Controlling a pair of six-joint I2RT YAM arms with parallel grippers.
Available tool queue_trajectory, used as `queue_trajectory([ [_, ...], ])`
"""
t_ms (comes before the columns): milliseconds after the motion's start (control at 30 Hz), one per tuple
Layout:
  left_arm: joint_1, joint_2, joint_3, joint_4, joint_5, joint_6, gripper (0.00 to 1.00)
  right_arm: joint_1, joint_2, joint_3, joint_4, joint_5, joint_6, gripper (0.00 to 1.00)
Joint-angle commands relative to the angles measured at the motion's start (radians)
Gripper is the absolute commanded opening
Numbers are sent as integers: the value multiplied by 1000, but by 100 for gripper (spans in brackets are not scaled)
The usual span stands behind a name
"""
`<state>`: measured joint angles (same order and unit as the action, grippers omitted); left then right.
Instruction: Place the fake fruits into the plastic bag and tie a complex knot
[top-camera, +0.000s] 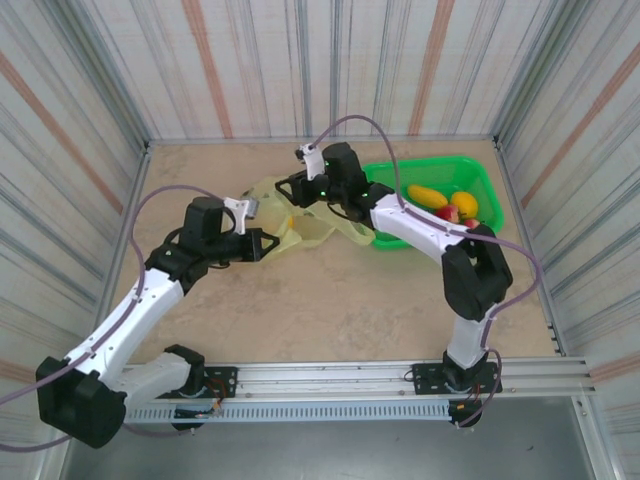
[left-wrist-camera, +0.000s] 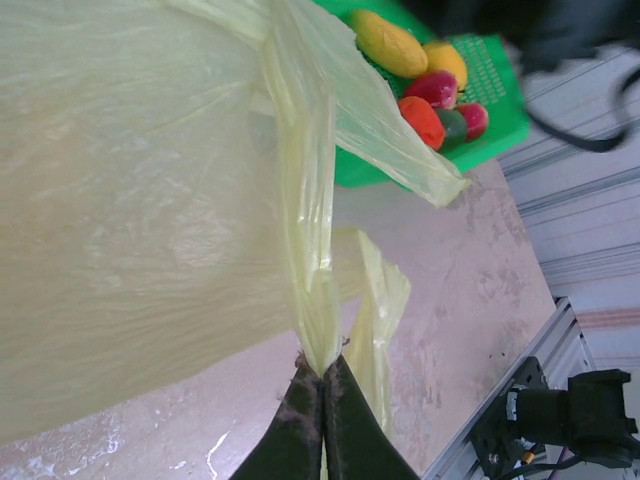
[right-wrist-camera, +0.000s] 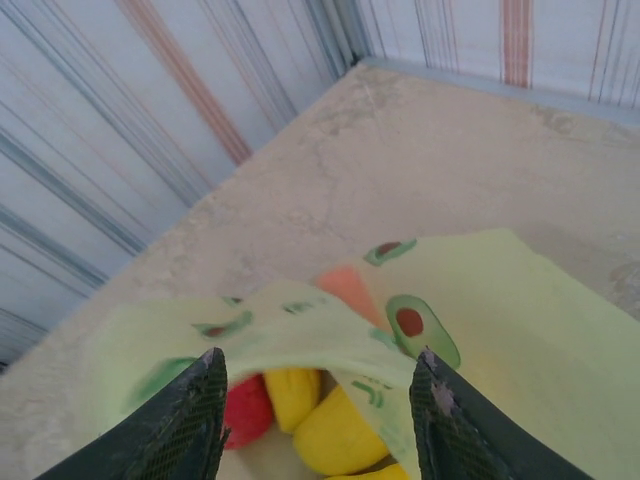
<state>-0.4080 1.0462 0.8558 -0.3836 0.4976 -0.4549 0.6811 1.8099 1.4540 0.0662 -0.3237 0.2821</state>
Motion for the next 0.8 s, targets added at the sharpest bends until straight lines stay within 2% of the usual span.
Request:
queue_trajectory([
  [0, -5, 20, -4, 37, -4, -21, 0, -4, -106, -30, -89, -25, 67, 51],
  [133, -6, 41, 24, 5, 0, -7, 0, -35, -202, -74, -118, -81, 109, 49],
  [233, -8, 49, 74, -46, 5, 26, 0, -62, -302, -127, -140, -1, 119, 44],
  [333, -8, 48, 120, -86, -2, 76, 0, -139, -338, -90, -337, 117, 148, 40],
  [433, -8, 32, 139, -96, -27, 124, 0, -271, -309, -45, -550, 196, 207, 46],
  [533, -8, 6, 123, -77, -46, 134, 0, -375, -291, -58, -683, 338, 297, 48],
  [567, -8, -3, 109, -62, -46, 131, 0, -407, -276, -57, -710, 313, 309, 48],
  [633, -8, -15, 87, -41, -41, 127, 0, -436, -238, -32, -766, 292, 268, 50],
  [767, -5, -18, 72, -29, -17, 117, 0, -443, -104, 70, -950, 435, 187, 56],
])
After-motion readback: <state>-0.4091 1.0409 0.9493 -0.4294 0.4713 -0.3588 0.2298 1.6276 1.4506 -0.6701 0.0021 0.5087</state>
